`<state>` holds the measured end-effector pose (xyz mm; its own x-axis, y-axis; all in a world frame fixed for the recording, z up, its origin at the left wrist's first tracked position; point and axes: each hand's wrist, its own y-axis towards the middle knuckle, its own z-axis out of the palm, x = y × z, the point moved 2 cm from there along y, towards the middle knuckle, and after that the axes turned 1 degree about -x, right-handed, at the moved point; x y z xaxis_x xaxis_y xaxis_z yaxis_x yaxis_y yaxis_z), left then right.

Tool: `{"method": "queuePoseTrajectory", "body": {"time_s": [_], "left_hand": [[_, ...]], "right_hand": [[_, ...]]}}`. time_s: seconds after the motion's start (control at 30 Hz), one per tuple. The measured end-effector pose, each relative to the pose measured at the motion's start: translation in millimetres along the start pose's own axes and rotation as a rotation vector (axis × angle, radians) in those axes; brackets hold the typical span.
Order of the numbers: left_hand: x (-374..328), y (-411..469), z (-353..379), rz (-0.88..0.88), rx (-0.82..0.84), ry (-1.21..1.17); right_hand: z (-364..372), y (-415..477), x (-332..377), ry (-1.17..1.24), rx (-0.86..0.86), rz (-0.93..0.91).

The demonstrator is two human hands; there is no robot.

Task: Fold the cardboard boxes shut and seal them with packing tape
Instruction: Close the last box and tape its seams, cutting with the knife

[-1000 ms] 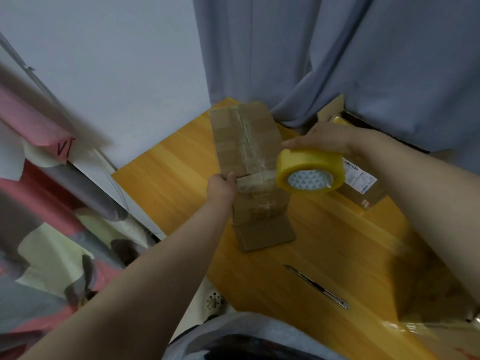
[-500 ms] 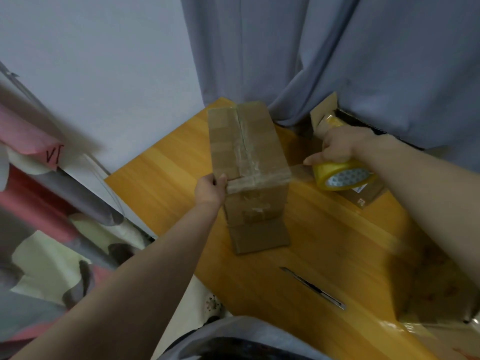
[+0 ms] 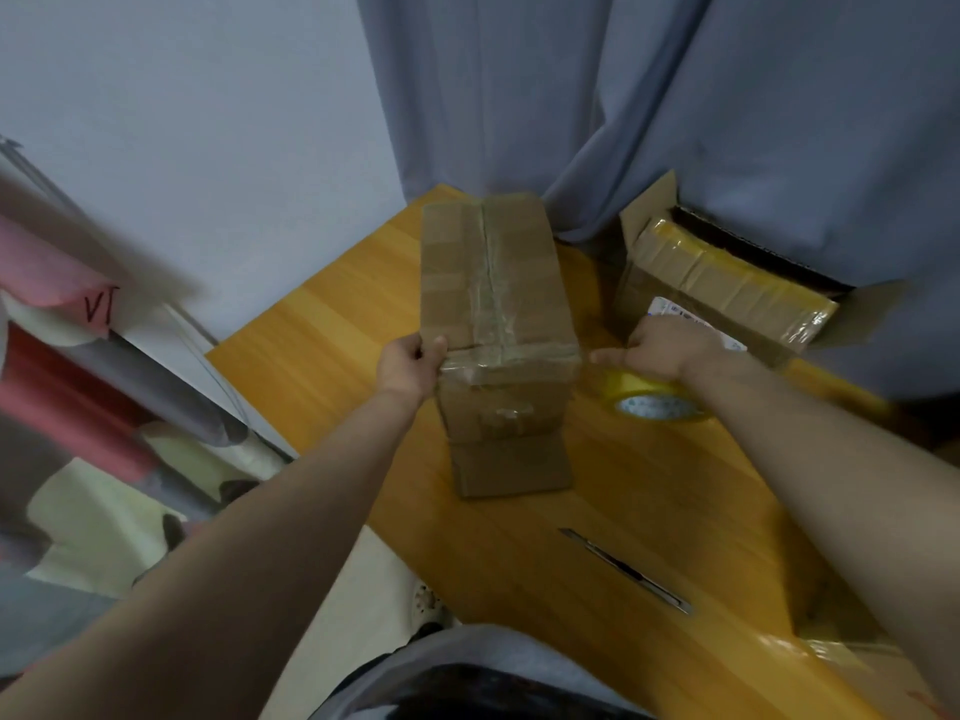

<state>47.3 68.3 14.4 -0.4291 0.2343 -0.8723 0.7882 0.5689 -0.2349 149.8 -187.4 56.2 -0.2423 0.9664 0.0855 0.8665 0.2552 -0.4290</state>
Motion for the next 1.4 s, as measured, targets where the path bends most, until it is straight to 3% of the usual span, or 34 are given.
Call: {"method": "queuePoseTrajectory", "body": {"time_s": [0.13,0.2,0.3,0.47,0.63,0.77,0.83,1.0,1.1,1.2,1.3,1.4], "left_hand": [[-7,21,-29,0.096,-0.007,0.206],[-14,25,-42,0.168,-0.078,0.538],[-29,3,-25,0.431,-0.135,0.982],[-19,-26,30,0.304,0.059,1.066],[-27,-39,51,0.519,0.187,1.145],[-26,-35,44,0.549,0.217,1.193],[-27,-33,41,0.554,0.233,1.169],[-31,-37,43,0.510,0.234,1.164],[-33,-37,49,0.446,0.215,1.207],[-34,-38,52,0.423,0.209,1.210],[-33,-36,52,0.428,0.217,1.184],[-32,-34,53,0.443,0.210,1.170]], "right_hand": [[29,-14,31,0.200,0.026,-0.011],[47,-19,52,0.336,0.043,-0.028],[64,-21,69,0.450,0.048,-0.028],[71,-19,69,0.458,0.014,0.002],[73,-14,70,0.451,0.018,-0.001],[90,-21,60,0.956,0.179,0.025],[98,-27,55,1.097,0.246,0.023],[91,-24,63,0.826,0.080,-0.062],[89,-18,66,0.756,0.126,-0.078],[96,-19,54,0.933,0.188,0.031],[119,-28,23,1.113,0.090,0.203],[147,-50,-8,0.813,0.104,0.209]]}}
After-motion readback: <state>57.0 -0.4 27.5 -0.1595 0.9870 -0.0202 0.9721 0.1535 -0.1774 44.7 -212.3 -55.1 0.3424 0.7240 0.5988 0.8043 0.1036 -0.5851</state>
